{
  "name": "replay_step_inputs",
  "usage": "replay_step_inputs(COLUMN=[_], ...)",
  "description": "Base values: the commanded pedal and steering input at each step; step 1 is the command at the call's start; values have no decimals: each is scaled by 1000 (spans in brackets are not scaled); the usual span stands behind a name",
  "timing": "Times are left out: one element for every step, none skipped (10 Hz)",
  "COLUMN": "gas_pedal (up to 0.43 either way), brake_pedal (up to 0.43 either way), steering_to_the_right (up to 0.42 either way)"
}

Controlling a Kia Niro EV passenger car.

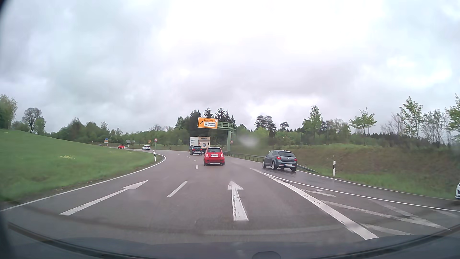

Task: Follow the waypoints while adhering to traffic rules and regulations

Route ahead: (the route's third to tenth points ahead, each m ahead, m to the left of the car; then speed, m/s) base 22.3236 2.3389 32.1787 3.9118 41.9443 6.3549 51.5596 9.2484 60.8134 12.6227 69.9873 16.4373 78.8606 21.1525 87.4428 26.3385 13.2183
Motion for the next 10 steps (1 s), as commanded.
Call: replay_step_inputs(gas_pedal=[150, 150, 150, 150, 150, 150, 150, 169, 189, 189], brake_pedal=[0, 0, 0, 0, 0, 0, 0, 0, 0, 0], steering_to_the_right=[-34, -34, -34, -33, -33, -32, -31, -30, -29, -26])
